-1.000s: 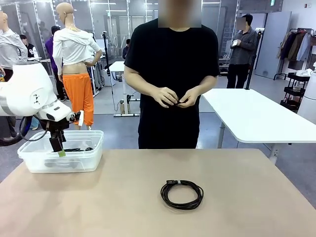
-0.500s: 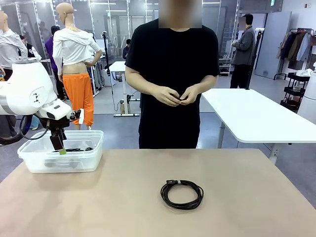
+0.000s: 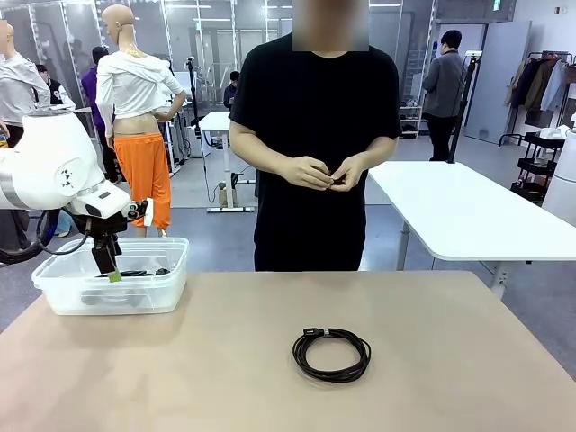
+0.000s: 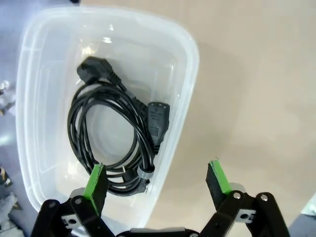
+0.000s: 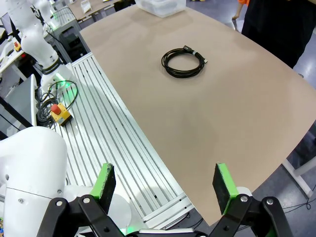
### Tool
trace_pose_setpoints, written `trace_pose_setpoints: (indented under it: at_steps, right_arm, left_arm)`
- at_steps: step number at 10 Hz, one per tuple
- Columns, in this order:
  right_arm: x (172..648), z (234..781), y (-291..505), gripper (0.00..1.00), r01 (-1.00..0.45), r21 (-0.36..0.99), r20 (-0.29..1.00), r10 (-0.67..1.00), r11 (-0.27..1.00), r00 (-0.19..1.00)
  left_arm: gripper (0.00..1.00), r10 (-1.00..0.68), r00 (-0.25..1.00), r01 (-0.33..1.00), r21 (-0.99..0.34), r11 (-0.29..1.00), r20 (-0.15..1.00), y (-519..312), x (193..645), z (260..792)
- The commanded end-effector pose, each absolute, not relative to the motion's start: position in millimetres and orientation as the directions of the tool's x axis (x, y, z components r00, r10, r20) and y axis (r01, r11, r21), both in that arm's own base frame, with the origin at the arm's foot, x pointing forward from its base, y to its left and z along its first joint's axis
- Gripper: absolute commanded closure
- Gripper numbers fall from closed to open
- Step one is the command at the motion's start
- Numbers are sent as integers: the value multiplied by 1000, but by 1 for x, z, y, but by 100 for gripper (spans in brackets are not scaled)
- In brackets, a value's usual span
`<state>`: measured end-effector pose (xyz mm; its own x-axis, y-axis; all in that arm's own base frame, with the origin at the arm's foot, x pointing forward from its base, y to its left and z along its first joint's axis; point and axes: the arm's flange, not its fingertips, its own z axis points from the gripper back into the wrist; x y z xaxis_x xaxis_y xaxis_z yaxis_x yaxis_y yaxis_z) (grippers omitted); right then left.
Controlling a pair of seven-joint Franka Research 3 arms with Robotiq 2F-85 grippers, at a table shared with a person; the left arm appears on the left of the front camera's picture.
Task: Organize and store the cables.
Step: Place the USB Extension Cable into the Organizing box.
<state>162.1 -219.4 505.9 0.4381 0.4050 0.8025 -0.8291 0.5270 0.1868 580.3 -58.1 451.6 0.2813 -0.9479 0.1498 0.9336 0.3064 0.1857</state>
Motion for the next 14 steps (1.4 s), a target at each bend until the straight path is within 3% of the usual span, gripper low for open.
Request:
trace_pose_setpoints:
  at_steps: [1,4,8,9,11,12,14]
  right_arm:
    - [164,507,-223,0,-826,188,796,411,532,446]
    - [164,507,-223,0,-826,188,796,411,532,446]
    - [164,507,-223,0,-826,188,796,411,532,446]
    - [164,507,-223,0,-826,188,796,411,532,446]
    - [164,507,-223,0,-826,188,796,411,532,446]
    - [164,507,-223,0,-826,188,796,411,532,446]
    - [164,507,-223,0,-826,188,796,411,532,446]
  left_arm:
    - [0,-894,273,941,95,325,355,-18,555,512]
    - [0,-754,235,944,43,328,614,46,469,548]
    - [0,-520,295,906,-61,419,802,96,364,520]
    - [0,-502,320,858,-20,514,804,111,341,502]
    - [0,-405,329,841,-70,536,853,136,324,479]
    - [0,-397,320,868,-98,486,860,139,329,474]
    - [0,-445,362,851,-97,516,819,135,323,483]
